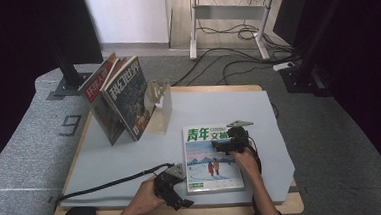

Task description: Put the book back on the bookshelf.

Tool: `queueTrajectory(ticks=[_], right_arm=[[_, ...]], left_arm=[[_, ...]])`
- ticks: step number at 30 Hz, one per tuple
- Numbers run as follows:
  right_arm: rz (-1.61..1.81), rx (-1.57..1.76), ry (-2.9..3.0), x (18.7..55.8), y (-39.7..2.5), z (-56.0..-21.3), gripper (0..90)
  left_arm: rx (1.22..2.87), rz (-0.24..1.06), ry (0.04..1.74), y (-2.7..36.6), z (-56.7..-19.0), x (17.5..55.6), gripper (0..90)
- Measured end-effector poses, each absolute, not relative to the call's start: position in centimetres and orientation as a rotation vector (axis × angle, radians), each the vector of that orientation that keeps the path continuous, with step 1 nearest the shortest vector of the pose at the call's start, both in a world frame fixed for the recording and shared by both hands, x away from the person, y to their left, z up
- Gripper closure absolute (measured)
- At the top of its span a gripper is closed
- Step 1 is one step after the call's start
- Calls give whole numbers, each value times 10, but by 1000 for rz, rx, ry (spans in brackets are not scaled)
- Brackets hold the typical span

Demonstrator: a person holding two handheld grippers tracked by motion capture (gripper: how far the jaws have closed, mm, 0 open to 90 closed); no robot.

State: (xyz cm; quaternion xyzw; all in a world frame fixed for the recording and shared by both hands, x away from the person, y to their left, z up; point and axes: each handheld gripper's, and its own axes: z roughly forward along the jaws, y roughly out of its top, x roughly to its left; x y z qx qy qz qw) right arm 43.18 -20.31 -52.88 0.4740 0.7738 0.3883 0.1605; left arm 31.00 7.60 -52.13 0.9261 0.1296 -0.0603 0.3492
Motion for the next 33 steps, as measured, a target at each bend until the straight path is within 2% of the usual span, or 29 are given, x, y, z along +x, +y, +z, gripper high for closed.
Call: queueTrajectory(ticks=[2, 5, 20, 33], right_arm=[[1111, 1352, 2213, 432, -203, -529, 0], [1118, 1353, 2231, 432, -206, -529, 0], [1088, 1330, 2274, 416, -223, -523, 48], [1126, 1329, 2316, 402, -232, -521, 41]], left_arm=[[2409, -131, 326, 76, -521, 311, 9], [2391, -83, 321, 80, -518, 313, 76], [2377, 163, 544, 120, -521, 346, 0], [2355, 236, 642, 133, -530, 356, 0]])
